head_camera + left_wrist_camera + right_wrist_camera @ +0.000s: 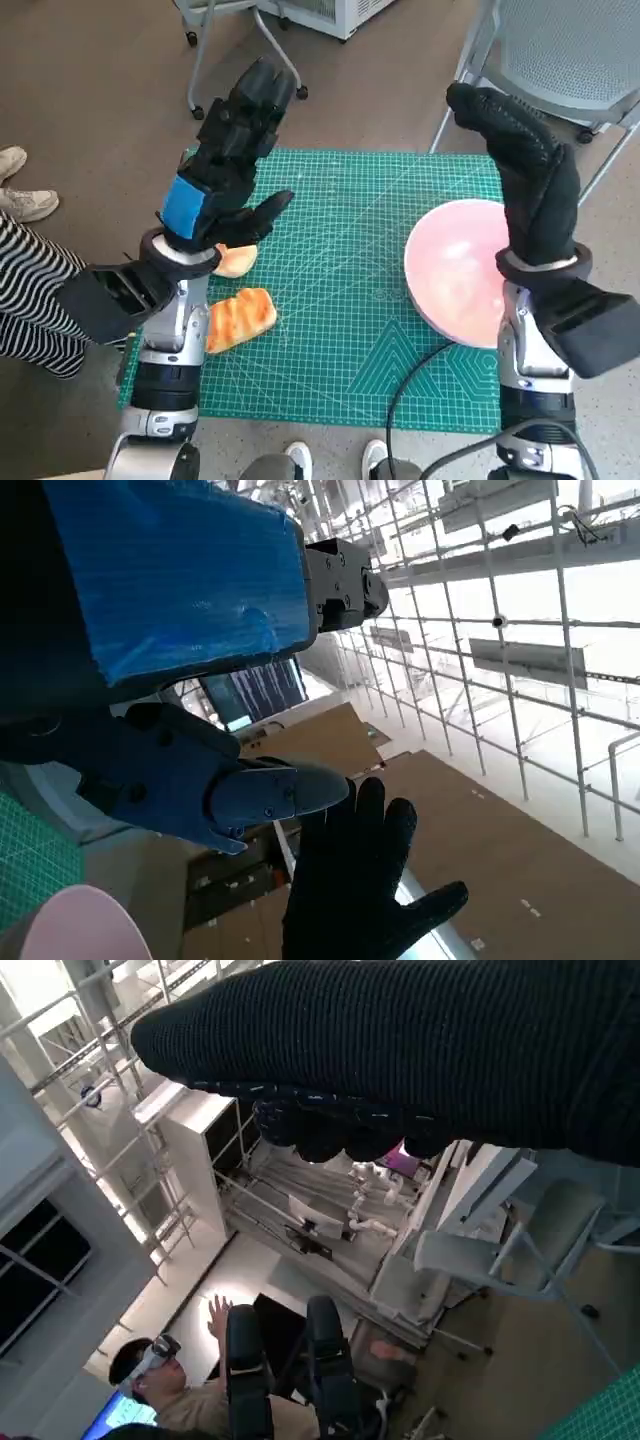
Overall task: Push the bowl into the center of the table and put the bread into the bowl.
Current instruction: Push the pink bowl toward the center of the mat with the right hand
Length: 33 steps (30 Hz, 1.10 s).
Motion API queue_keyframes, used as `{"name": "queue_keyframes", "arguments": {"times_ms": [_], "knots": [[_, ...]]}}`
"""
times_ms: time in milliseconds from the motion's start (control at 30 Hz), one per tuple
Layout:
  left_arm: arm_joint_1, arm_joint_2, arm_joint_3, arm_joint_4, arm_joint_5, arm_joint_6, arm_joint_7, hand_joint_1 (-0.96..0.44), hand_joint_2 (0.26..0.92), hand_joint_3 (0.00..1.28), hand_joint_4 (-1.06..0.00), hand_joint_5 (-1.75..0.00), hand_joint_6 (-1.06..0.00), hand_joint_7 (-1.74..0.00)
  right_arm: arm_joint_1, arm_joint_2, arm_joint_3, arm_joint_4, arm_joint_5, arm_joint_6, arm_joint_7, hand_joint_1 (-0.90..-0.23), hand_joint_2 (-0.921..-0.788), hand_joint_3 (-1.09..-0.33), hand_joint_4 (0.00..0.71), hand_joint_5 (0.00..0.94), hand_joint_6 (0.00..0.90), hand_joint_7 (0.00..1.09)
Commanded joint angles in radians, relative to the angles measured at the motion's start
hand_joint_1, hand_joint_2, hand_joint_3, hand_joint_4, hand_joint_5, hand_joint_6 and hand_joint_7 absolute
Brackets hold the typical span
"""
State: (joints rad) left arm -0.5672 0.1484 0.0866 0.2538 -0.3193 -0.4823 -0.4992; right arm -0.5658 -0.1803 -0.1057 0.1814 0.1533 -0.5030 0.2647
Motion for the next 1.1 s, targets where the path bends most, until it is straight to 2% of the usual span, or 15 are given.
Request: {"name": "queue_keyframes", "arguments": {"times_ms": [33, 267, 467, 600, 733, 833, 1000, 1100], "knots": [[0.002, -0.004, -0.006, -0.013, 0.002, 0.007, -0.003, -0.49, 0.921, 0.40, -0.01, 0.00, 0.00, -0.25, 0.030, -0.005, -0.001, 0.001, 0.000, 0.003, 0.004, -0.641, -0.921, -0.673, 0.091, 0.003, -0.001, 0.38], [0.005, -0.007, -0.005, -0.007, 0.001, 0.001, -0.005, -0.49, 0.921, 0.40, -0.01, 0.00, 0.00, -0.24, 0.040, -0.015, -0.013, 0.002, 0.018, -0.001, 0.015, -0.630, -0.921, -0.673, 0.092, 0.003, -0.001, 0.38], [0.008, -0.013, -0.007, -0.010, 0.004, 0.000, -0.002, -0.49, 0.921, 0.40, -0.01, 0.00, 0.00, -0.24, 0.056, -0.046, -0.051, 0.015, 0.041, -0.013, 0.027, -0.622, -0.921, -0.675, 0.090, 0.002, -0.001, 0.37], [0.011, -0.018, -0.008, -0.012, 0.006, -0.004, 0.000, -0.49, 0.921, 0.40, -0.01, 0.00, 0.00, -0.24, 0.071, -0.078, -0.095, 0.029, 0.035, -0.031, 0.013, -0.621, -0.921, -0.690, 0.086, 0.000, -0.001, 0.37], [0.011, -0.021, -0.006, -0.005, 0.005, -0.009, -0.003, -0.49, 0.921, 0.40, -0.01, 0.00, 0.00, -0.24, 0.085, -0.112, -0.156, 0.073, 0.018, -0.060, -0.025, -0.623, -0.921, -0.702, 0.084, 0.000, -0.001, 0.36], [0.011, -0.023, -0.006, -0.006, 0.007, -0.008, -0.002, -0.49, 0.921, 0.40, -0.01, 0.00, 0.00, -0.24, 0.083, -0.143, -0.207, 0.147, 0.008, -0.101, -0.056, -0.620, -0.921, -0.708, 0.075, 0.000, -0.001, 0.36], [0.009, -0.028, -0.006, -0.004, 0.008, -0.008, -0.001, -0.49, 0.921, 0.40, -0.02, 0.00, 0.00, -0.24, 0.070, -0.184, -0.263, 0.277, -0.001, -0.165, -0.097, -0.610, -0.921, -0.730, 0.058, 0.000, -0.001, 0.34], [0.008, -0.030, -0.005, 0.000, 0.006, -0.010, -0.004, -0.49, 0.921, 0.40, -0.02, 0.00, 0.00, -0.24, 0.053, -0.214, -0.299, 0.400, -0.002, -0.207, -0.127, -0.612, -0.921, -0.744, 0.057, 0.000, -0.001, 0.34]]}}
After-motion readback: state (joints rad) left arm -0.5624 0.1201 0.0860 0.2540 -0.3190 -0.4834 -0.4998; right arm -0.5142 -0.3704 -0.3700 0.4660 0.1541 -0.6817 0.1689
